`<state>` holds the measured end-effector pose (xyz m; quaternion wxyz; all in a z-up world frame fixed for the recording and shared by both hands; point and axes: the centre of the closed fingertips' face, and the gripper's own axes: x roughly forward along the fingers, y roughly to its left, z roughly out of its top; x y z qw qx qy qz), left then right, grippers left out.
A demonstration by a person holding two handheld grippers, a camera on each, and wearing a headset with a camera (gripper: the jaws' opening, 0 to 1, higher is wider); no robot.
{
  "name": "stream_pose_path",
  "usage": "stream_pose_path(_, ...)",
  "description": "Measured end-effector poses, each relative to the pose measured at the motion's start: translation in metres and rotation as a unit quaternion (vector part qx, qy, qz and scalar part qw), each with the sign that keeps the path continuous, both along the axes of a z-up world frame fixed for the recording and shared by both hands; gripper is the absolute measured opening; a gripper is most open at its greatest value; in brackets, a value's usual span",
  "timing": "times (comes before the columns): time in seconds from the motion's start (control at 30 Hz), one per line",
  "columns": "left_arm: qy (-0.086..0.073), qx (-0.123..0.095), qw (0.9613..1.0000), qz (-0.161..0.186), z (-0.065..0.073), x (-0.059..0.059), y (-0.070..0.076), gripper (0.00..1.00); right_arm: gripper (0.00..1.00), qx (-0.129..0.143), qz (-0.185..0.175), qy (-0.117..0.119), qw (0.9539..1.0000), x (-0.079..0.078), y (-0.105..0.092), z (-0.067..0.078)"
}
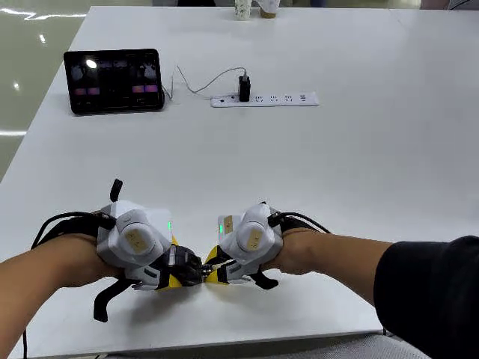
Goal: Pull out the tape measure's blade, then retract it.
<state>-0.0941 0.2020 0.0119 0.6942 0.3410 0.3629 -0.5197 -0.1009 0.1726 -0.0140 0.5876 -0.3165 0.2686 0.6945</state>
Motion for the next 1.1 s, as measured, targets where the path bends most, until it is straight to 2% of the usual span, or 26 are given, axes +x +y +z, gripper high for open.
stream_pose_path(0.17,-0.001,-0.001,1.0000,0.002,0.000,0.000,0.001,0.32,0.11,-0.001,-0.002,0.007,1.0000,0.000,-0.003,0.000)
stream_pose_path(1.1,-0.002,0.000,1.0000,0.005,0.000,0.000,0.000,0.32,0.11,-0.018,0.001,0.011,0.9998,0.003,-0.021,-0.002)
